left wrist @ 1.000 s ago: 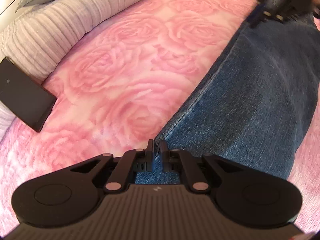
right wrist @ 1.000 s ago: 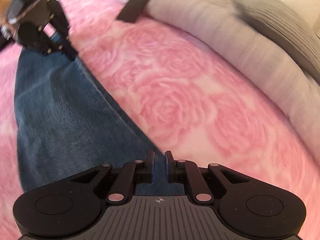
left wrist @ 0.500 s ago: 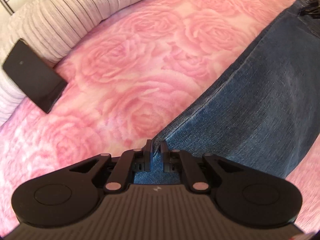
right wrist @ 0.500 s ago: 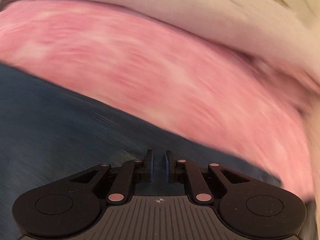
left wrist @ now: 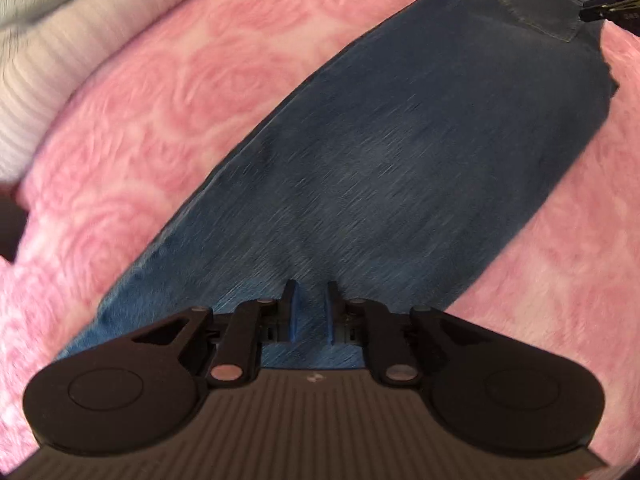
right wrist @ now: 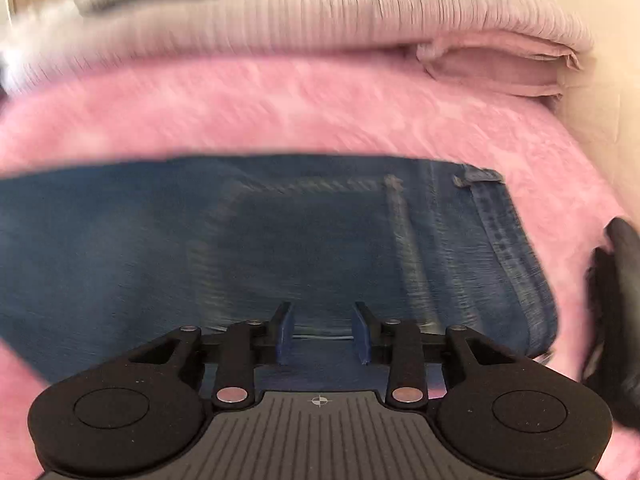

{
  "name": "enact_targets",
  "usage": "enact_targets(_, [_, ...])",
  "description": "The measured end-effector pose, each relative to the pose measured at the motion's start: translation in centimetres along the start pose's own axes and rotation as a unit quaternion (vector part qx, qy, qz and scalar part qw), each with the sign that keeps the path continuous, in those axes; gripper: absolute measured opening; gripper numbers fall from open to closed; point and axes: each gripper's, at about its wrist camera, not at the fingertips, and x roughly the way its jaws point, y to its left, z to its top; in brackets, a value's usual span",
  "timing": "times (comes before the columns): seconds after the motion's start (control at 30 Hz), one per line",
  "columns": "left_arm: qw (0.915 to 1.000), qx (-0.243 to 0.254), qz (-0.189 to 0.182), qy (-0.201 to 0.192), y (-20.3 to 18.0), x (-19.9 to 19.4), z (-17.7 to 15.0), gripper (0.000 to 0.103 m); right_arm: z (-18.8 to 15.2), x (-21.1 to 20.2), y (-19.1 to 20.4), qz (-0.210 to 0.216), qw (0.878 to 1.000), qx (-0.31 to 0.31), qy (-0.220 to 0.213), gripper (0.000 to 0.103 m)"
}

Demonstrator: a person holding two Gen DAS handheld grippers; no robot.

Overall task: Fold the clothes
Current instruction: 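Grasp the folded jeans hem with the left gripper while the right gripper grasps the waistband, then pull the jeans straight with the left gripper and open the right gripper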

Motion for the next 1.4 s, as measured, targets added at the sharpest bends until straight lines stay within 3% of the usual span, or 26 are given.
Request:
enact_targets(0.13, [0.9958,0.070,-0.012,-0.057,-5.0,-2.4,2.1,0.018,-3.5,-2.9,2.9,0.033,0.999,0.041,-0.012,0.036])
enact_targets(0.23, [0.9786,0.168,-0.045,-0.111,-10.6,-3.5,4.1,0.031,-7.1,-3.9,4.7,0.040,0.995,0.096,0.000,0.036])
enact_targets(0.33, [0.9384,0.302,-0.070,-0.153,-17.0,-3.0,4.9,0.038,-10.1,-4.6,6.3,0.035,0.991,0.133,0.004,0.036])
enact_targets(0.43, [0.8948,0.403,-0.061,-0.181,-21.9,-0.9,4.9,0.039,-12.6,-5.9,6.8,0.020,0.983,0.183,0.000,0.038])
enact_targets(0.47, [0.8846,0.425,-0.046,-0.186,-23.1,0.1,4.7,0.039,-13.2,-6.4,6.8,0.010,0.980,0.198,-0.007,0.046])
enact_targets(0.5, [0.8737,0.447,-0.030,-0.190,-24.2,1.0,4.5,0.037,-13.7,-6.9,6.9,0.000,0.977,0.213,-0.014,0.069])
enact_targets(0.53, [0.8642,0.466,-0.009,-0.189,-24.9,2.0,4.4,0.032,-14.0,-7.2,6.8,-0.005,0.974,0.225,-0.024,0.076])
enact_targets(0.57, [0.8611,0.472,0.004,-0.189,-25.0,2.6,4.6,0.016,-14.2,-7.5,6.9,-0.003,0.971,0.236,-0.029,0.076])
enact_targets(0.6, [0.8666,0.461,0.002,-0.190,-24.7,2.6,5.1,0.012,-14.5,-7.8,7.1,0.000,0.968,0.247,-0.035,0.076])
enact_targets(0.7, [0.9043,0.378,-0.046,-0.194,-22.6,0.9,6.9,0.007,-14.4,-7.8,7.7,0.006,0.962,0.268,-0.058,0.076])
enact_targets(0.8, [0.9162,0.336,-0.085,-0.201,-20.6,-0.5,8.2,0.005,-13.8,-6.8,8.3,0.008,0.952,0.294,-0.082,0.076])
enact_targets(0.87, [0.9234,0.305,-0.131,-0.192,-19.2,-1.3,8.9,0.003,-13.1,-5.5,8.7,0.013,0.945,0.309,-0.102,0.076])
enact_targets(0.97, [0.9265,0.277,-0.179,-0.181,-17.7,-1.4,10.1,0.003,-11.5,-3.6,9.0,0.014,0.939,0.317,-0.130,0.076])
enact_targets(1.0, [0.9270,0.275,-0.178,-0.183,-17.5,-1.4,10.4,0.003,-10.9,-3.1,9.1,0.007,0.940,0.314,-0.132,0.076])
enact_targets(1.17, [0.9270,0.275,-0.165,-0.195,-16.9,-1.4,10.2,0.002,-9.5,-1.3,9.8,-0.037,0.957,0.260,-0.120,0.076])
enact_targets(1.3, [0.9213,0.276,-0.181,-0.206,-16.6,-1.1,10.3,0.001,-8.4,0.2,11.4,-0.068,0.977,0.158,-0.124,0.076])
enact_targets(1.4, [0.9192,0.280,-0.189,-0.202,-16.5,-0.9,10.2,0.001,-8.3,1.0,11.1,-0.124,0.975,0.135,-0.124,0.076])
